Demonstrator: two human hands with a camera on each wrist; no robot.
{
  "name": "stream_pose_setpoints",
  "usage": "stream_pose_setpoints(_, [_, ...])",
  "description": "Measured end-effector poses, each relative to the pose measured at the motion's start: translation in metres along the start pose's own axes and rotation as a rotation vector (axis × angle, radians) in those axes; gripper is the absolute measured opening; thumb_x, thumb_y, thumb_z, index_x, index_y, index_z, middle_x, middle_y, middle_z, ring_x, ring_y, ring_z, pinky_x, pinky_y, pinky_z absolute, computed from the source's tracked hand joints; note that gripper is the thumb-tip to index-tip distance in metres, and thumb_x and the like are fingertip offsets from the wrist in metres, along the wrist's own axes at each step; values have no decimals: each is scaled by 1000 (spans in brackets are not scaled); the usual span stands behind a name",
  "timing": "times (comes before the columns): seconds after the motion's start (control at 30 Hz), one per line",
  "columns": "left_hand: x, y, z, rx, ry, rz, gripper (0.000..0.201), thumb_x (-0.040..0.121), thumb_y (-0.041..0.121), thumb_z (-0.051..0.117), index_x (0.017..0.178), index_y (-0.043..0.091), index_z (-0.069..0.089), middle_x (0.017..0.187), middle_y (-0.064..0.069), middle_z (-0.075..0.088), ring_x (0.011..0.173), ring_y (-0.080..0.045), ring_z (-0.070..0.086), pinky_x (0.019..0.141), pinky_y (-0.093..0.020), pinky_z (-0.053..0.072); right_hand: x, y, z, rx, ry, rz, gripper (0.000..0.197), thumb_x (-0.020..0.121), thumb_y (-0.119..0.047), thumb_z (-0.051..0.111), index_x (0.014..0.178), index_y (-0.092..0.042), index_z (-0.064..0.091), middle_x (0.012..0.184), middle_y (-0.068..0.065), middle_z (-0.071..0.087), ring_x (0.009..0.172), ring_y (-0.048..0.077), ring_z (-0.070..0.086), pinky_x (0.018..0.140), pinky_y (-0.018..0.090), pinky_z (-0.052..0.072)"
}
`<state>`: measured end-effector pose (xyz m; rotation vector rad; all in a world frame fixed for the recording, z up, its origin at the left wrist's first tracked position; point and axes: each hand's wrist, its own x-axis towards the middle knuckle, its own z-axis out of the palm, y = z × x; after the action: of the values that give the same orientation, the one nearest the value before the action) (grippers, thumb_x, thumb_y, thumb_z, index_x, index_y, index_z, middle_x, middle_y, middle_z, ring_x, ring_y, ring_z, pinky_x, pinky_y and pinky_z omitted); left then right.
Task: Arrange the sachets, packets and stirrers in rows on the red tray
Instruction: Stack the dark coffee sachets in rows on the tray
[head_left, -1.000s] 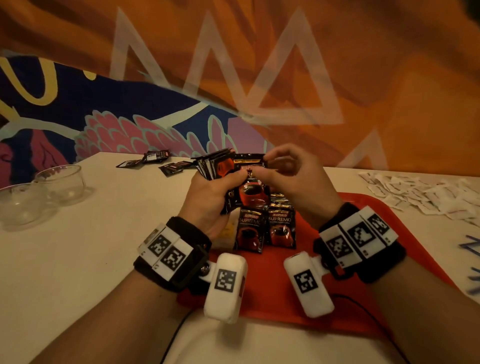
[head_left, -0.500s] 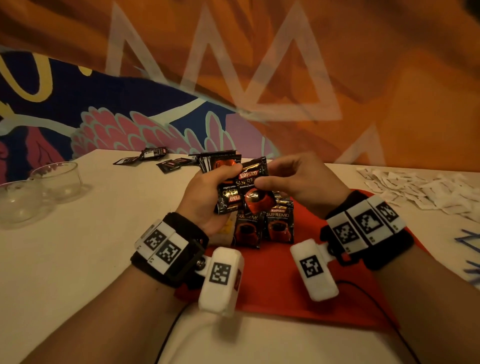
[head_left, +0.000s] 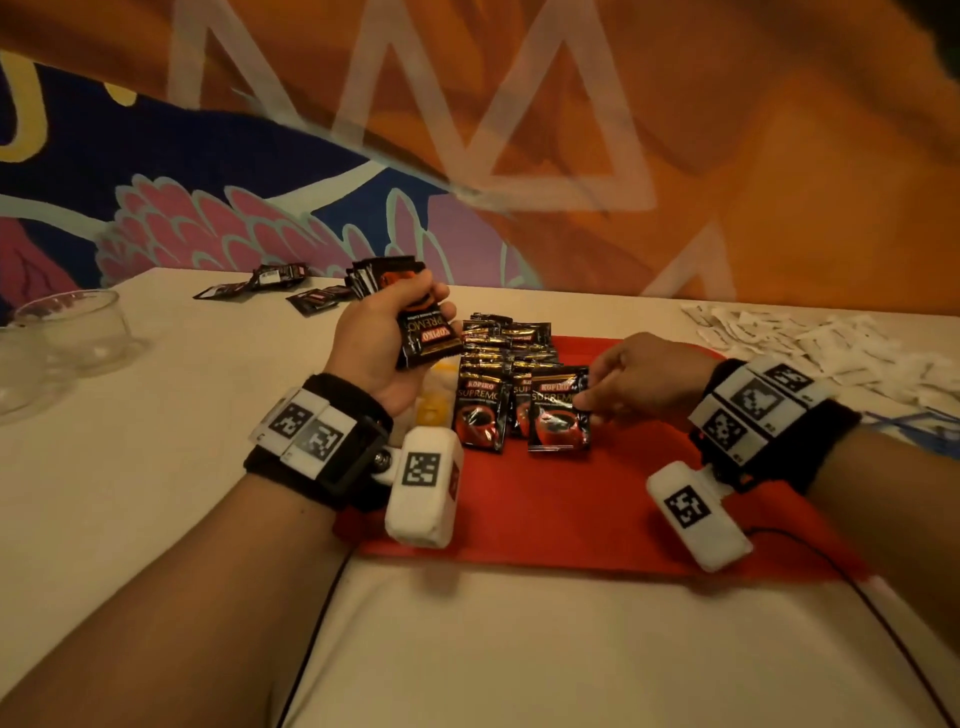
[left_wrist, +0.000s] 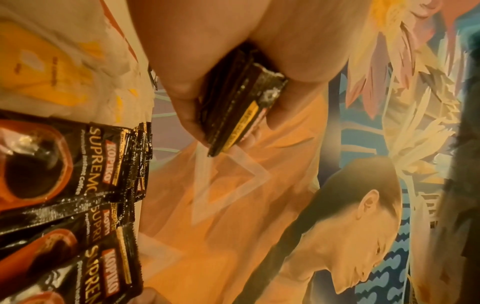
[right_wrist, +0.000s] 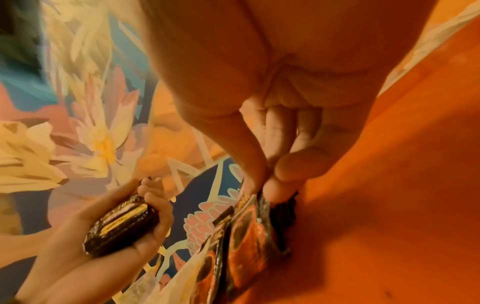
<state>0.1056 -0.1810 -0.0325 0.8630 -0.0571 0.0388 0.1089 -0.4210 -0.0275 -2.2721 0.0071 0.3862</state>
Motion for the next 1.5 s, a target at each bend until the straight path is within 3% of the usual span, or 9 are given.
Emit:
stream_pose_setpoints(0.4, [2, 1, -5, 5, 22, -24, 6, 96, 13, 60, 99, 8, 60, 78, -3, 64, 67, -14, 64, 64, -30, 56, -3, -19, 18, 28, 12, 96, 16, 85, -6, 72, 91, -8, 57, 70, 6, 70, 52, 9, 67, 45, 20, 49])
stream_pose_setpoints(0.8, [2, -1, -6, 17, 14, -31, 5, 95, 13, 60, 98, 8, 60, 78, -3, 64, 68, -14, 64, 64, -30, 56, -1, -20, 24, 61, 46, 101, 23, 84, -8, 74, 93, -9, 53, 84, 12, 71, 63, 16, 70, 52, 25, 54])
stream_pose_setpoints(1.1, [0, 0, -5, 2, -23, -84, 5, 95, 13, 58, 98, 10, 56, 80, -3, 62, 67, -14, 60, 66, -28, 54, 0, -16, 17, 87, 59, 62, 21, 84, -10, 75, 90, -9, 55, 77, 11, 71, 68, 19, 70, 63, 30, 56])
stream_pose_setpoints(1.27, [-6, 2, -1, -7, -40, -85, 10, 93, 4, 50, 100, 4, 57, 79, -8, 62, 71, -19, 65, 67, -32, 58, -1, -26, 6, 102, 117, -91, 28, 81, -23, 80, 95, -12, 59, 83, 8, 72, 70, 15, 70, 57, 27, 52])
stream_pose_setpoints(1.4, [-10, 0, 3, 202, -62, -72, 19, 86, 8, 68, 104, 2, 66, 91, -10, 73, 85, -23, 72, 70, -34, 59, -10, -48, 11, 143, 132, -341, 40, 72, -42, 79, 94, -12, 66, 89, 2, 70, 71, 9, 67, 58, 21, 50])
stream_pose_setpoints(1.5, [-14, -3, 7, 246, -69, -35, 26, 80, 10, 73, 104, 1, 67, 95, -15, 74, 89, -28, 73, 74, -36, 60, -12, -61, 24, 174, 97, -420, 49, 64, -47, 83, 95, -13, 68, 87, 3, 73, 74, 11, 70, 60, 21, 51])
